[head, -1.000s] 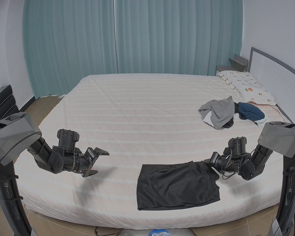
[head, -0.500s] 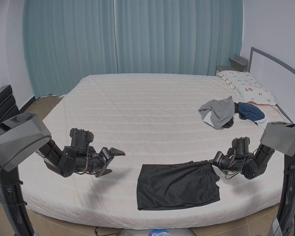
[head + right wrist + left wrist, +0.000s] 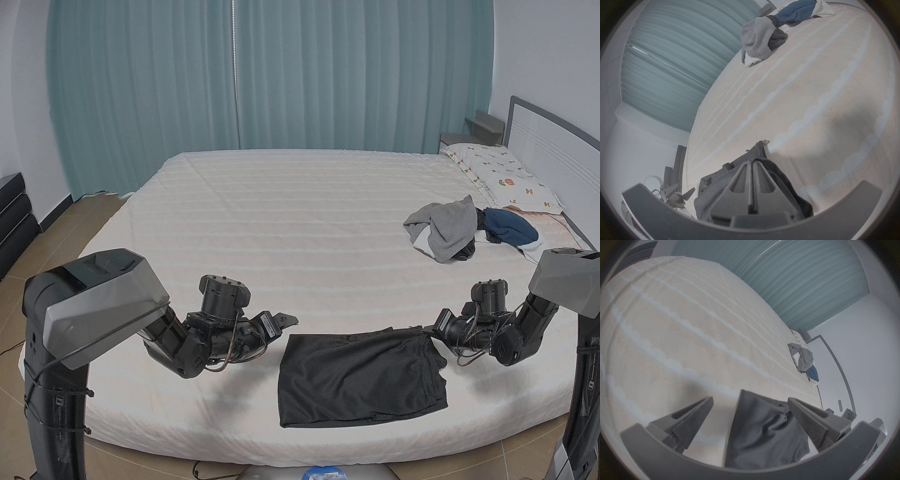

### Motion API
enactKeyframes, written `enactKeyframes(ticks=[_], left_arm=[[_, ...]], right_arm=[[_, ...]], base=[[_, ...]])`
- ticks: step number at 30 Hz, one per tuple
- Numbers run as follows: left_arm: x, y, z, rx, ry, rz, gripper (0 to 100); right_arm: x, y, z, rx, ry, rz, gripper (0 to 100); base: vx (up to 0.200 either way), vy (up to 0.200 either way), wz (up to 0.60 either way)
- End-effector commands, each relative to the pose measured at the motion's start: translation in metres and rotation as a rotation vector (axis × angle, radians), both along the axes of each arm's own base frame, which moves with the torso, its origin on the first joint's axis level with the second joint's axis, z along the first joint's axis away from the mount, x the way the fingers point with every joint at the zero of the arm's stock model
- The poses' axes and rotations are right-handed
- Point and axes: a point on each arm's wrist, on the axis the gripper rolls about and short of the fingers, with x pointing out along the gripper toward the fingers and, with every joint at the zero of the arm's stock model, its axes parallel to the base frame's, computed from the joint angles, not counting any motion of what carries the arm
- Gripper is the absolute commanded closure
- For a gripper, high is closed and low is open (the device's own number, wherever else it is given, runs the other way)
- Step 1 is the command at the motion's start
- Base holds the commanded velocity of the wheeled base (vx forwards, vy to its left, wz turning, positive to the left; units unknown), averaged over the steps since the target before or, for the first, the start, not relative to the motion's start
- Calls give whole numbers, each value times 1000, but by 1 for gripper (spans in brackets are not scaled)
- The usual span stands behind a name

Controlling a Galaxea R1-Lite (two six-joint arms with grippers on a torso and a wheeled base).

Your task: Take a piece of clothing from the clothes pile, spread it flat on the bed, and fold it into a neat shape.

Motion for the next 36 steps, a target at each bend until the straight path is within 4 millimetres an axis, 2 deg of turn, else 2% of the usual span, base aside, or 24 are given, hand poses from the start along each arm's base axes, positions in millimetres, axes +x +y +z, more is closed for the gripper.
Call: enactKeyframes(ticks=[1,6,14,15,36], left_arm=[[6,-17,-21,19,5,-15,0],[8,-35,-25,19,-7,-40,0],[10,-36,-28,30,-1,-30,0],[10,-36,-28,30,-1,-30,100],[11,-31,-33,106,-24,95,100]], right_arm=[[2,1,1,2,-13,2,100],[4,2,3,25,-11,-11,100],[4,2,5,27,-18,-13,100],[4,2,5,27,-18,-13,100],[10,4,1,27,-40,-13,100]], base=[[0,0,0],[0,0,0],[0,0,0],[0,0,0],[0,0,0]])
